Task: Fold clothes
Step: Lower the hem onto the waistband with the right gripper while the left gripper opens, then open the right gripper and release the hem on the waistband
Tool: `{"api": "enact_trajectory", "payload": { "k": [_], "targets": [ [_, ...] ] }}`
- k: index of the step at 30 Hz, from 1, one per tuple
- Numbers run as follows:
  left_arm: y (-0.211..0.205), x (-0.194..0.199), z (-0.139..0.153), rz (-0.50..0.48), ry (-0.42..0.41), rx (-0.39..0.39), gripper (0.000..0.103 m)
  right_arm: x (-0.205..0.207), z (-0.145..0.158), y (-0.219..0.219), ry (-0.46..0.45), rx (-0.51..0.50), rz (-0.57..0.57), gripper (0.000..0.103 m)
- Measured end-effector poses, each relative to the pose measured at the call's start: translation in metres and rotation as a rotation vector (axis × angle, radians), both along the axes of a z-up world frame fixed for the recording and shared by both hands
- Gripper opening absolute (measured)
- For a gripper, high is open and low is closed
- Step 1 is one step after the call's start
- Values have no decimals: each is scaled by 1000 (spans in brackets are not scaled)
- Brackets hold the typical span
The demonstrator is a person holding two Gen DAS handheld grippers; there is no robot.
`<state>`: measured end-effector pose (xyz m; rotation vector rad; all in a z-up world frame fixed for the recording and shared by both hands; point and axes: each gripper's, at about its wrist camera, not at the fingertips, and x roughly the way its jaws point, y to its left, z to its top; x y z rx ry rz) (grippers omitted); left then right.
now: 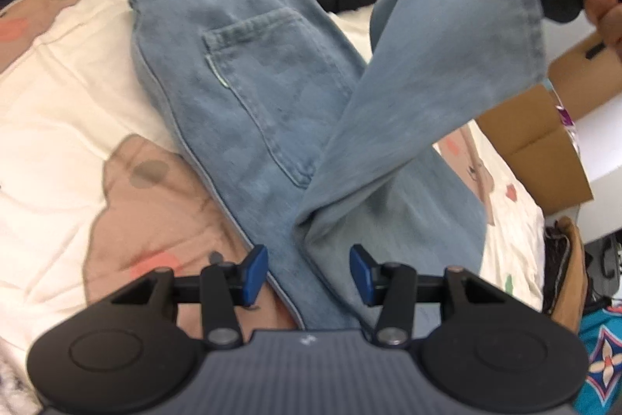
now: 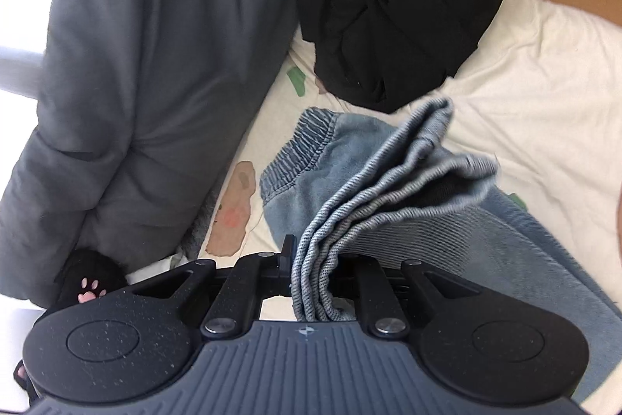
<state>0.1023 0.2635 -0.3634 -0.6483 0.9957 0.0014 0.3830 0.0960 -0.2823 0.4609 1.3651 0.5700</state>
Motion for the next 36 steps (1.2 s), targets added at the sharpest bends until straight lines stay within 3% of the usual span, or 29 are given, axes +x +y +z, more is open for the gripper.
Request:
{"api": "enact_trajectory", "payload": {
  "k": [8, 12, 15, 20, 24, 31, 36],
  "targets": [
    [14, 8, 7, 54, 19, 65, 49, 19, -36, 28, 25, -31, -37, 13],
    [18, 15, 11, 76, 12, 80, 50, 30, -39, 48, 39, -52, -11, 41],
    [22, 19, 15, 91, 9, 89, 51, 38, -38, 63, 66, -64, 6, 53],
    [31, 20, 22, 118, 0, 103, 51, 50, -29, 85, 62, -96, 63, 54],
    [36, 20, 24, 145, 0, 111, 51, 57, -20, 96, 48, -70, 99, 65],
    [50, 17, 27, 232, 2, 118, 51, 65, -20, 106, 66, 53, 124, 66],
    [56, 17, 34, 254, -14, 134, 51, 69, -15, 94, 17, 62, 124, 66]
  ]
}}
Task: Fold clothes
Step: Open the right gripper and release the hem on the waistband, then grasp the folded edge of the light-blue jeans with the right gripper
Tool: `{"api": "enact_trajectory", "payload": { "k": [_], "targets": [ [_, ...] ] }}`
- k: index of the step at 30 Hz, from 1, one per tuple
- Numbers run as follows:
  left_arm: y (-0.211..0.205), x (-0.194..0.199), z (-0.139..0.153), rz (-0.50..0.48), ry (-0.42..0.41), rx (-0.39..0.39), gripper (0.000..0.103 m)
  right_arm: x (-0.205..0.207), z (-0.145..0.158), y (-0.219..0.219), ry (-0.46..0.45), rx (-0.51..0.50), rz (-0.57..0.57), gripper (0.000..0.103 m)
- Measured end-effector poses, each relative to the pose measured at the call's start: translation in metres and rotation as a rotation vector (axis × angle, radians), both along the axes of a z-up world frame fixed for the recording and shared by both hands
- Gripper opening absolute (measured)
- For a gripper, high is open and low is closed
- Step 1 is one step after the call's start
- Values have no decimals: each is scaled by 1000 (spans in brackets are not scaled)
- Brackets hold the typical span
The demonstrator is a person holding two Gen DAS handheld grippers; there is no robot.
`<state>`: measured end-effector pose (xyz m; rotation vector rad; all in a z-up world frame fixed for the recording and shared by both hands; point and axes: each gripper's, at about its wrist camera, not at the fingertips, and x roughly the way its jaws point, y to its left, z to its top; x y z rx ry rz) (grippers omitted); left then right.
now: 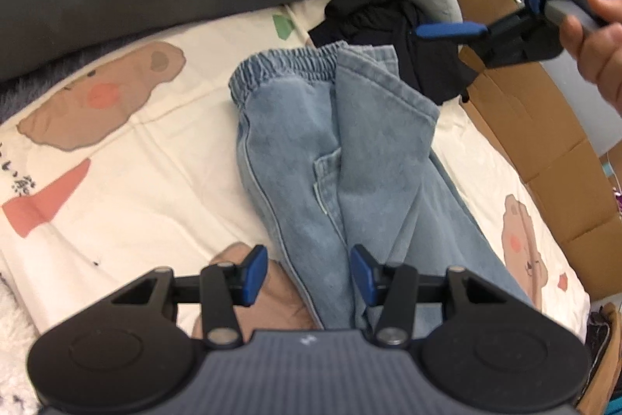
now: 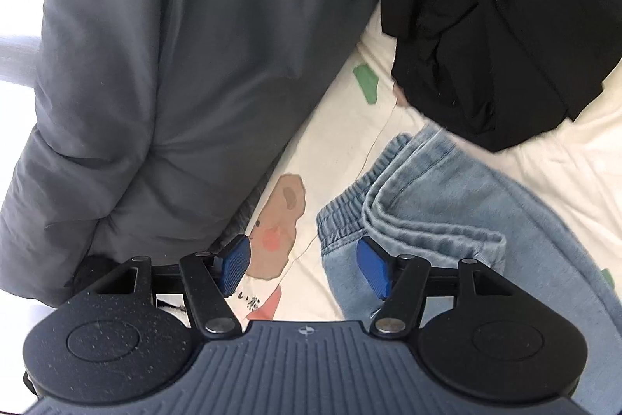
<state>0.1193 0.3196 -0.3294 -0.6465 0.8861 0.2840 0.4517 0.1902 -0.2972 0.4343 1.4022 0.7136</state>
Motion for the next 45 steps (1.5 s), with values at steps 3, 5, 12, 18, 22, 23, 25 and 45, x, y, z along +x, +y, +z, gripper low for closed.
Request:
{"api": "enact_trajectory", "payload": {
  "k": [3, 5, 12, 18, 22, 23, 25, 45],
  "targets": [
    [-3, 7, 7, 2, -9, 27, 52, 4, 2, -15, -40, -5, -12, 66],
    [-7, 14, 12, -2, -15, 48, 57, 3, 0, -30, -46, -10, -29, 66],
    [-31, 53, 19, -40, -25, 114, 59, -11, -7, -75, -102, -20, -66, 66],
    [-38, 84, 22, -17, -32, 124, 59, -39, -33, -120, -146, 15, -147, 66],
    [-39, 106, 30, -27, -19, 151, 58, -60, -62, -143, -157, 11, -203, 65],
    [-36, 110, 32, -27, -10, 146, 56, -65, -69, -146, -158, 9, -209, 64],
    [-32, 119, 36, -25, 9, 137, 55, -76, -83, -149, -158, 26, -218, 64],
    [-3, 120, 51, -9, 25, 94, 55, -109, -125, -93, -293, 159, -193, 57]
  ]
}}
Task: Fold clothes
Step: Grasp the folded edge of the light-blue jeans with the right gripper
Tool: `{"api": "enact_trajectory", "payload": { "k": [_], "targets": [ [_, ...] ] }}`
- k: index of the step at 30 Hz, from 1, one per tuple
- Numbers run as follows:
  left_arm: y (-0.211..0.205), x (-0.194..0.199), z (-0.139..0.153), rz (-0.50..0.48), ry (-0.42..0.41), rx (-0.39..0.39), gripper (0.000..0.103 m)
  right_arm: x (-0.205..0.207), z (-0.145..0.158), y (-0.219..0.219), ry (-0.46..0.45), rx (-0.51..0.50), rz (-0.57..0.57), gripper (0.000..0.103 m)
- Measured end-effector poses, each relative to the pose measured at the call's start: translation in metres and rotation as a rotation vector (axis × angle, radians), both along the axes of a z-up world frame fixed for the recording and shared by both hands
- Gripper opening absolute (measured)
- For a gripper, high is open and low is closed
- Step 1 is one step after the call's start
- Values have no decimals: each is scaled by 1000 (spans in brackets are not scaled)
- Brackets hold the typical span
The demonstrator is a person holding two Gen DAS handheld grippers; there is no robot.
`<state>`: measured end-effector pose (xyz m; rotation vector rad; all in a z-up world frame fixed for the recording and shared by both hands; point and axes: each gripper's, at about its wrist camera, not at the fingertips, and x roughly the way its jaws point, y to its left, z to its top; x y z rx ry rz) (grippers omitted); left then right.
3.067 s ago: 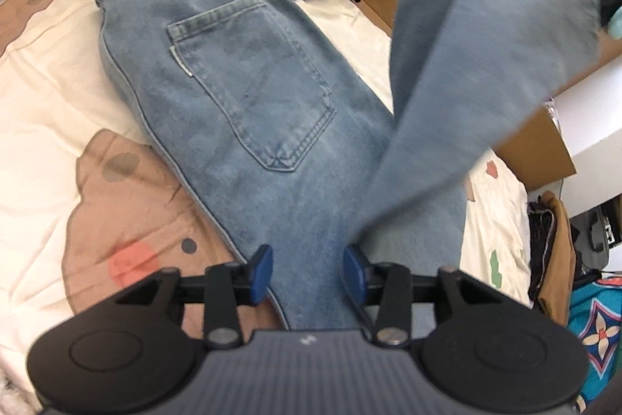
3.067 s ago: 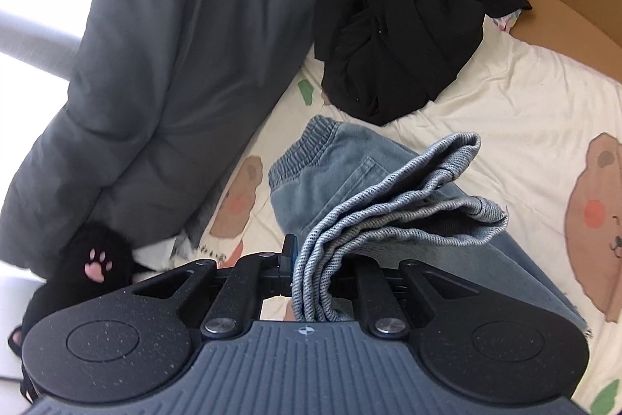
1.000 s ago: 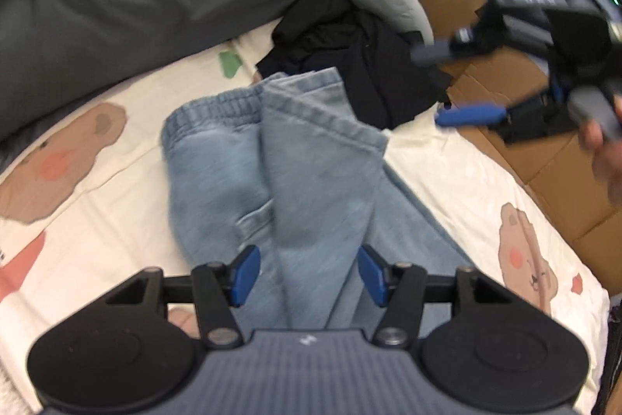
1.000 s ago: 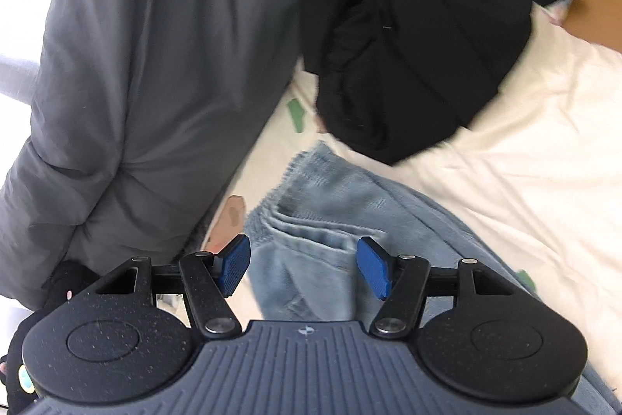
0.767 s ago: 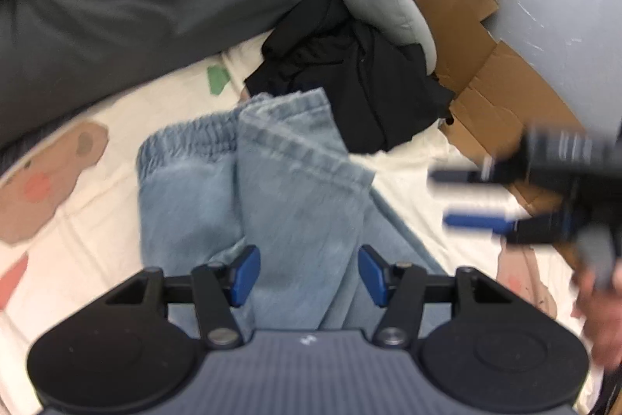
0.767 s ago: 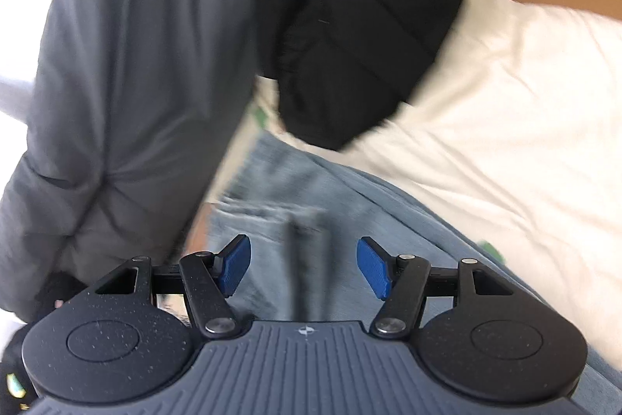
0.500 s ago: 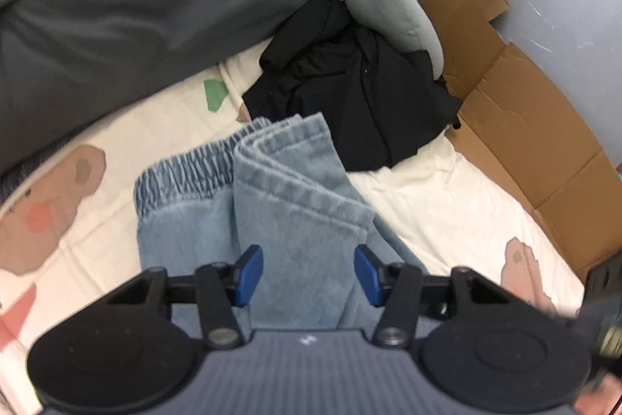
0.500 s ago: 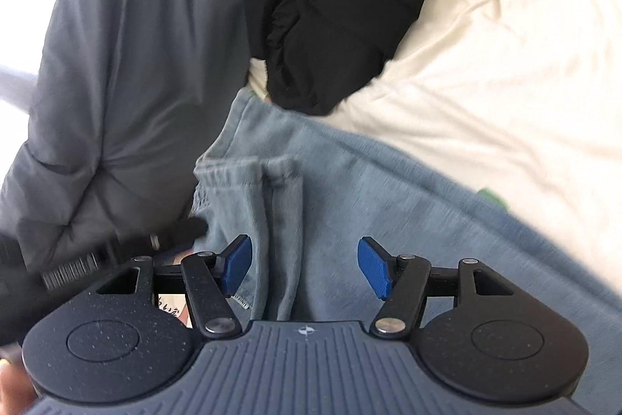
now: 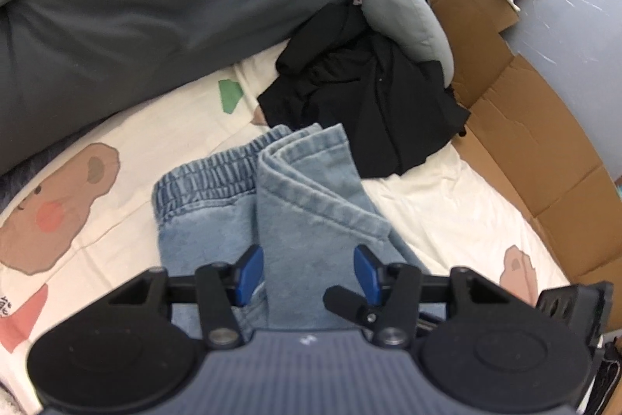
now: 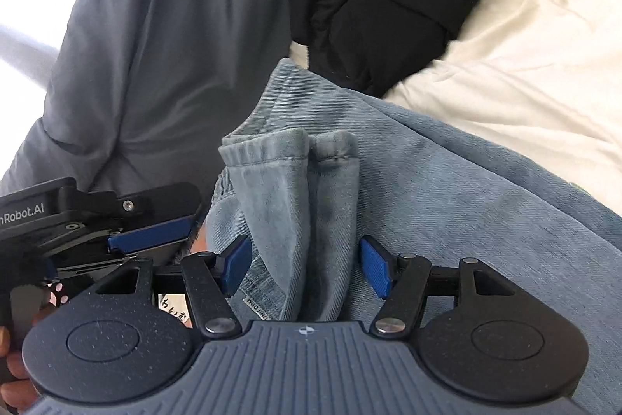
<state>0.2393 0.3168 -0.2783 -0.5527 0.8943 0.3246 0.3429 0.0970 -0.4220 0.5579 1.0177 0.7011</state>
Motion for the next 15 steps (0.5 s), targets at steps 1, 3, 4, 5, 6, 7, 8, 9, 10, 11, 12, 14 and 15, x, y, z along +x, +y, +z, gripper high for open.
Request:
{"api": "enact_trajectory", "payload": {
  "k": [1, 3, 4, 5, 6, 7, 8, 9, 10, 11, 12, 14, 15],
  "targets": [
    [1, -2, 0, -3, -9, -13, 57, -1, 1, 1, -7, 9, 4, 51],
    [3, -7, 0, -3, -22, -36, 60, -4, 5, 5, -22, 12, 18, 37],
    [3, -10, 1, -1, -29, -45, 62, -5, 7, 8, -30, 7, 28, 31],
    [4, -13, 2, 4, -38, -54, 65, -6, 10, 11, -39, 4, 45, 21],
    [5, -16, 3, 11, -49, -65, 66, -8, 14, 14, -50, 5, 60, 20],
    [6, -20, 3, 19, -61, -77, 69, -10, 17, 17, -60, 9, 70, 20],
    [8, -23, 3, 26, -69, -86, 72, -12, 21, 20, -71, 13, 79, 20],
    [9, -26, 3, 33, -75, -93, 73, -13, 23, 24, -78, 13, 89, 20],
    [11, -29, 2, 38, -79, -100, 73, -15, 26, 28, -85, 13, 99, 20],
    [14, -32, 1, 42, -80, -108, 73, -17, 28, 32, -92, 13, 109, 20],
    [16, -35, 0, 46, -82, -115, 73, -18, 30, 36, -97, 13, 121, 20],
    [21, -42, -1, 53, -88, -126, 74, -21, 34, 46, -112, 11, 145, 21],
    [23, -46, -1, 57, -97, -125, 74, -23, 36, 51, -121, 4, 155, 21]
  ]
}}
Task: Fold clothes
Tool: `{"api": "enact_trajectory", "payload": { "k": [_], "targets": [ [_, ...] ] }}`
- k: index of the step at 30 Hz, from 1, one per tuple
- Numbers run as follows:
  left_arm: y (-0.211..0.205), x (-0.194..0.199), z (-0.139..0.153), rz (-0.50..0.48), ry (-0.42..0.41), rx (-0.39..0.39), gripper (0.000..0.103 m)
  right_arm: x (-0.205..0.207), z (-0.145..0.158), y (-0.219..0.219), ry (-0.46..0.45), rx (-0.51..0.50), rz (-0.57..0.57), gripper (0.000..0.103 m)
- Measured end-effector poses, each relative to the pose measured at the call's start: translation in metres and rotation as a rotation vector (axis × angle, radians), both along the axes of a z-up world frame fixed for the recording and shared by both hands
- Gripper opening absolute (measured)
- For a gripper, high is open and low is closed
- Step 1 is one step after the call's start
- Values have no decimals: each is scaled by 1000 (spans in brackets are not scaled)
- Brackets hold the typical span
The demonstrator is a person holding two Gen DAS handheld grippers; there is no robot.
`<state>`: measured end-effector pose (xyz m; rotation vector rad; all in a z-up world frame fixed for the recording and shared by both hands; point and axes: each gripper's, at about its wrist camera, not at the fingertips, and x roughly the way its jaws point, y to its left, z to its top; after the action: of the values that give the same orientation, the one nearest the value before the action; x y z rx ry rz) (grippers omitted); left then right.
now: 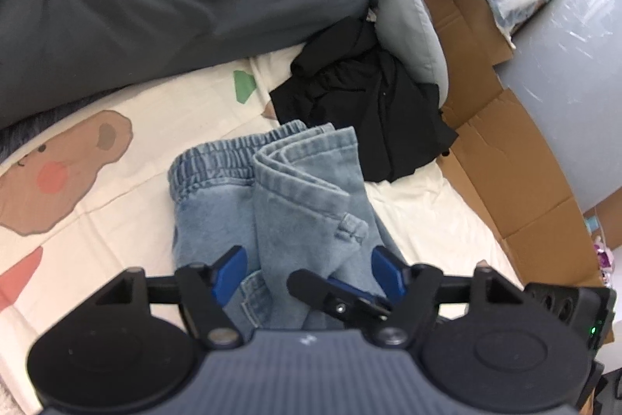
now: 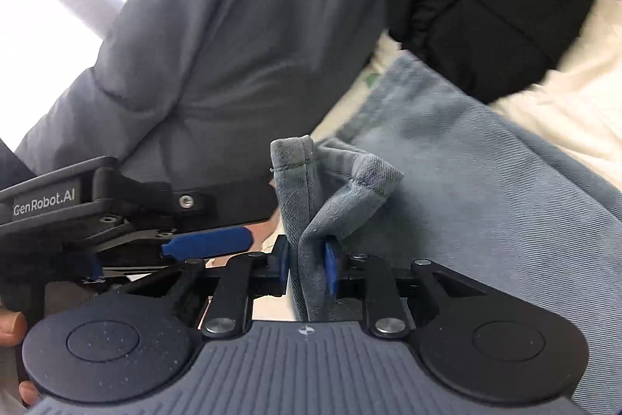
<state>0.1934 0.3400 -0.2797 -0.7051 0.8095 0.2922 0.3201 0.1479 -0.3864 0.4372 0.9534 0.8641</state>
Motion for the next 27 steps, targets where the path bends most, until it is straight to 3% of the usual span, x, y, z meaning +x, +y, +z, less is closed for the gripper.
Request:
{"api": "enact_trajectory", "payload": {
  "k": [8, 11, 16, 18, 27],
  "targets": [
    [25, -30, -6, 62, -25, -13, 75, -5, 13, 39, -63, -38, 101, 31],
    [32, -37, -12, 75, -17, 0, 76, -8, 19, 47, -78, -64, 145, 41],
    [38, -43, -30, 108, 2, -28, 76, -10, 19, 22, -53, -99, 112, 41],
    [40, -43, -36, 119, -4, -48, 76, -11, 17, 5, -12, -95, 59, 41],
    [44, -35, -67, 134, -81, -162, 74, -41, 21, -80, 19, -161, -142, 41]
  ]
}}
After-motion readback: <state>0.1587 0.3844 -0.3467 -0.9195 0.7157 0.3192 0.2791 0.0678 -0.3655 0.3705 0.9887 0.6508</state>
